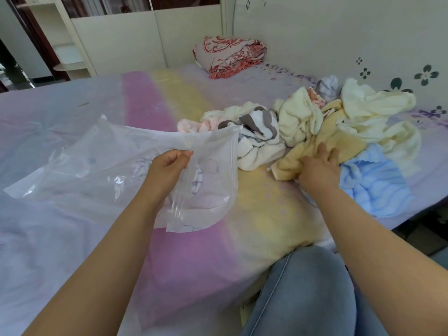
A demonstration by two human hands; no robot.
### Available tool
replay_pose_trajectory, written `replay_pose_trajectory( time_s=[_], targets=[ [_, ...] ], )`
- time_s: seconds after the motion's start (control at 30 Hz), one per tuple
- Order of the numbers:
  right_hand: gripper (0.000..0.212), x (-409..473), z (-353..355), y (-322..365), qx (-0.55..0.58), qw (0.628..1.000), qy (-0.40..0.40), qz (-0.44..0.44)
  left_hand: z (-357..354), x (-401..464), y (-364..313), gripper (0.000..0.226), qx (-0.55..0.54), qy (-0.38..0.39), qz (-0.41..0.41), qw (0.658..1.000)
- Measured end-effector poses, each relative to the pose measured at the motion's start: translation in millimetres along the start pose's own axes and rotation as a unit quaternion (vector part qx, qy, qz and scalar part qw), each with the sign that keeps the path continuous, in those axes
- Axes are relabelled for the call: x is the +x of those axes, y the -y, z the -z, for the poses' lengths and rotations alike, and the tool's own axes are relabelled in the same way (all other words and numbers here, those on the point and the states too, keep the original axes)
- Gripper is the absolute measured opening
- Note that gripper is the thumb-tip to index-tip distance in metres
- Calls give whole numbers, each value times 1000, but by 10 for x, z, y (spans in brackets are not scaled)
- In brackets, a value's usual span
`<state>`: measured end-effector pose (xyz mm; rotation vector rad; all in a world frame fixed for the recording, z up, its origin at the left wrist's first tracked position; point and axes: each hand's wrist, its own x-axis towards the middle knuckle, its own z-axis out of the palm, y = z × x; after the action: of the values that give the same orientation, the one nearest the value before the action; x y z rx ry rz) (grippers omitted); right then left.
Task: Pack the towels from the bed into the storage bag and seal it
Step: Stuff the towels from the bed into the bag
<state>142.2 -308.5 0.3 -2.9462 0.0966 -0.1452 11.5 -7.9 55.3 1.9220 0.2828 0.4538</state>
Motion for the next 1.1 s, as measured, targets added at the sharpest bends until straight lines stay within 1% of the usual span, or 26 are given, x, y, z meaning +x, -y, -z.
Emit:
replay_pose_trajectory(
  time_s=[0.07,0.13,0.2,0.3,0.33,0.37,0.4,0.43,0.5,0.53,0.57,0.6,0.63,0.67,0.7,0.73,0.77,0.8,0.83,0.87,0.9,0.93,0.97,1.0,1.07,1.1],
  targets=[
    [38,-9,-34,17,122,990,-55,34,5,-2,11,38,-5,-2,6,1000],
    [36,-85,34,154,272,952,-113,82,12,1,27,45,-15,-4,8,1000],
    [33,-213,217,356,372,909,-131,131,21,5,27,46,-27,-7,4,1000],
    [30,-524,497,668,425,856,-150,254,41,13,21,44,-55,-22,3,998],
    [28,-664,544,752,424,848,-155,277,56,22,25,42,-67,-33,7,997],
    [27,-810,570,829,417,851,-153,281,78,35,30,38,-79,-47,12,996],
    [24,-928,564,896,420,854,-136,274,107,41,36,35,-90,-61,18,994],
    [23,-1025,536,957,445,852,-95,257,133,40,38,35,-100,-72,22,992],
    [22,-1140,422,1043,519,826,40,217,166,38,37,35,-121,-84,28,989],
    [23,-1167,334,1053,522,821,105,207,168,32,37,34,-129,-86,27,988],
    [22,-1169,227,1044,474,844,144,207,163,22,38,34,-133,-86,24,987],
    [23,-1143,107,1019,385,885,153,211,158,17,36,35,-134,-85,22,987],
    [30,-1109,16,979,272,930,127,213,154,11,32,36,-131,-82,21,988],
    [39,-1072,-30,934,184,956,94,206,153,8,30,38,-129,-78,20,988],
    [46,-1023,-41,895,143,966,84,196,152,9,30,39,-127,-75,19,989],
    [54,-976,-26,869,143,966,114,183,151,10,32,38,-123,-74,18,989],
    [69,-941,-10,850,174,953,181,167,147,10,30,37,-118,-74,17,990],
    [88,-919,-7,844,205,930,260,159,144,10,30,35,-114,-75,16,991],
    [105,-922,-37,851,224,907,319,159,139,9,29,34,-111,-73,15,991],
    [116,-956,-70,866,231,893,348,171,136,10,30,35,-110,-71,13,991],
    [123,-995,-106,887,233,886,356,185,132,8,29,38,-109,-67,11,992],
    [123,-1031,-126,907,235,883,358,194,131,9,32,42,-108,-61,10,992],
    [115,-1057,-140,916,236,883,355,197,131,9,36,44,-104,-57,10,993],
    [96,-1056,-133,908,235,885,348,203,137,8,38,45,-98,-54,9,994],
    [43,-993,16,818,254,880,324,238,161,2,44,45,-88,-49,7,995],
    [29,-938,139,743,288,865,322,256,174,5,55,43,-85,-47,6,995]
  ],
)
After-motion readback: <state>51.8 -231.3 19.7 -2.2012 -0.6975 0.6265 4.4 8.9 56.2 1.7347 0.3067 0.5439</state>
